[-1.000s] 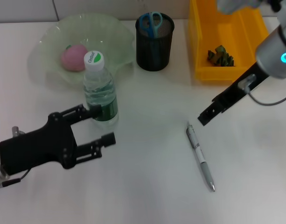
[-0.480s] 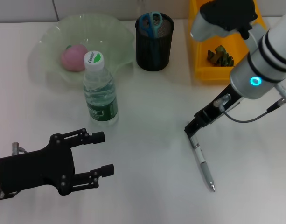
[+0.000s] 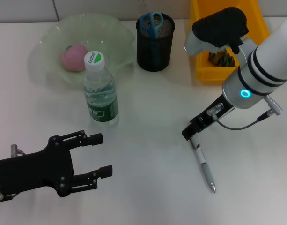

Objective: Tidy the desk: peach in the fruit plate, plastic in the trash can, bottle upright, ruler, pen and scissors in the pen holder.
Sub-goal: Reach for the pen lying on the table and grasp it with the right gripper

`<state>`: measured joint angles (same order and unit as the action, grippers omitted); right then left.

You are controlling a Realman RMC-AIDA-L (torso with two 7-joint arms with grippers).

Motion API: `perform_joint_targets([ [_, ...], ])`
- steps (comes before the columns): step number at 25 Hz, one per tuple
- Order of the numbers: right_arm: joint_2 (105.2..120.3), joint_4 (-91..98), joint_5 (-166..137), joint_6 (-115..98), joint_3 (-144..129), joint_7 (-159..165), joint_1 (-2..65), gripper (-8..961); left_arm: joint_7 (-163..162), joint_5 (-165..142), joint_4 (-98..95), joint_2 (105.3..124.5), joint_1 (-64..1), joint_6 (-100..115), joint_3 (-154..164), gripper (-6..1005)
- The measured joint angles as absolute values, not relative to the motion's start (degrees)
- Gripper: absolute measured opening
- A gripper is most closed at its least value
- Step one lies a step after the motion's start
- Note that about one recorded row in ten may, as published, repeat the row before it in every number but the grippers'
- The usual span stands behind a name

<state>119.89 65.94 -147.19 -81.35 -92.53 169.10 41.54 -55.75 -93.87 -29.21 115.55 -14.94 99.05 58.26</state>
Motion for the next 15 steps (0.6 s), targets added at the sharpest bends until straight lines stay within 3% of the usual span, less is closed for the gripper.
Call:
perform_joint_targets([
  [8, 119.87, 65.5, -147.3, -79.7, -95.6, 169.2, 41.4, 695, -55.7, -93.9, -29.1, 115.56, -14.9, 98.9, 58.2, 742],
  [15, 119.88, 65.4, -147.5, -78.7, -97.3, 169.2, 41.6, 541, -55.7, -93.9, -29.1, 115.66, -14.8, 98.2, 58.2, 742],
])
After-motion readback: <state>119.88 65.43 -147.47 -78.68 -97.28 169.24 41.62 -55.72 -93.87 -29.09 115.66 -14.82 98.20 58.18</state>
